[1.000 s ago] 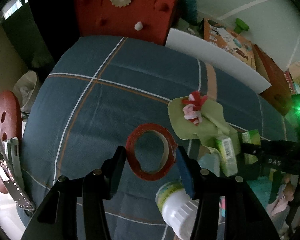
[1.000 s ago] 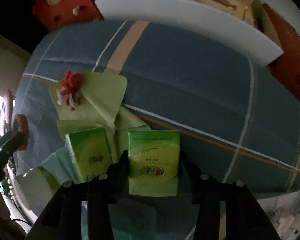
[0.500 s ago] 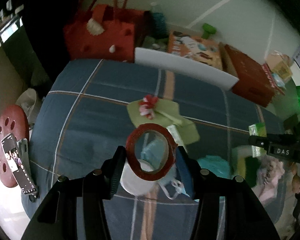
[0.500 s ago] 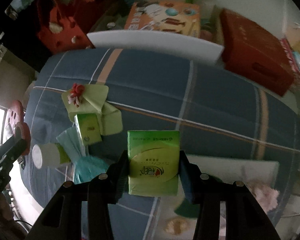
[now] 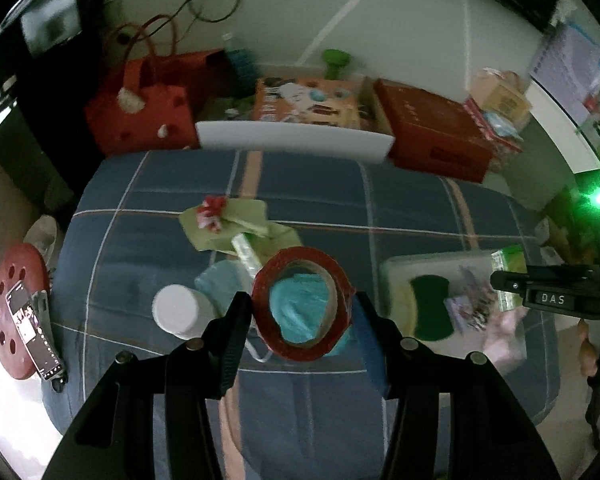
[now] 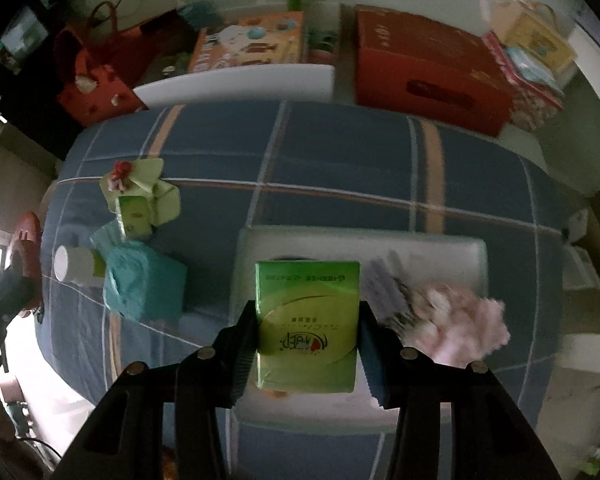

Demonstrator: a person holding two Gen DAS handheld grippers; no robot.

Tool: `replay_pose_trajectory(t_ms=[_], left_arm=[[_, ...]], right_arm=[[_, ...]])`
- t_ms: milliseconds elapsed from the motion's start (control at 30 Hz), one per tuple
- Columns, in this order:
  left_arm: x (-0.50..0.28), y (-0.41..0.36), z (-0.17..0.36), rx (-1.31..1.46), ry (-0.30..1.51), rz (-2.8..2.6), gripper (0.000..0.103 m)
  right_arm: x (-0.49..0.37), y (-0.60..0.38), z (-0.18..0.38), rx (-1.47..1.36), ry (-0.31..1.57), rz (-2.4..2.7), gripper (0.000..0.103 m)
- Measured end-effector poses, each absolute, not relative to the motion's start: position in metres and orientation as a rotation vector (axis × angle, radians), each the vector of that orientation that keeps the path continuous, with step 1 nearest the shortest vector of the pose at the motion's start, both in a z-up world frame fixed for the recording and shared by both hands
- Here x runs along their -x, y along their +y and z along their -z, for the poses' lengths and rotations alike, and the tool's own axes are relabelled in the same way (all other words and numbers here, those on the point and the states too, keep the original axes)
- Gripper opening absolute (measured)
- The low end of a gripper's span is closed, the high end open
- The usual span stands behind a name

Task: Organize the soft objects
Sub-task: 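Carry the tissue packet with the right tool while the left tool carries the tape to the tray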

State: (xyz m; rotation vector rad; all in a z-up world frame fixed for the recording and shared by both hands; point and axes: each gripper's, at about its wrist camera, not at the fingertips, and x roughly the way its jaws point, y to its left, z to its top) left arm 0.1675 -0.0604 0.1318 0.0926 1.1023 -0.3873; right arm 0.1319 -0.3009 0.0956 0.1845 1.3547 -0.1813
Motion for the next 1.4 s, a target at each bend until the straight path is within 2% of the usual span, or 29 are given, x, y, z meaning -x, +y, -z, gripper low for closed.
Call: replay_pose_trajectory(t_ms=[400,733,933,1400], left_arm=[[-0.125,-0.152,-0.124,-0.201,1.104,0.515,0.053],[-0.127,-0.218,-0.059,-0.249,1.189,0.603,0.053],[-0.148,-0.224,-0.015,-0.211,1.260,0.586,0.053],[-0.176,-0.228,0.029,-0.083,1.334,0.621,0.053]], right_arm=[[-0.072,-0.373,-0.084,-0.231,1.376,0.286,0.050],[-0.075,-0.396,-0.030,-0.291,1.436,0.276,0.050],[-0.084,-0.394,0.002,-0.283,1.481,0.257,0.050],[-0.095,-0.407,0.019,-0.280,1.498,0.267,0.050]])
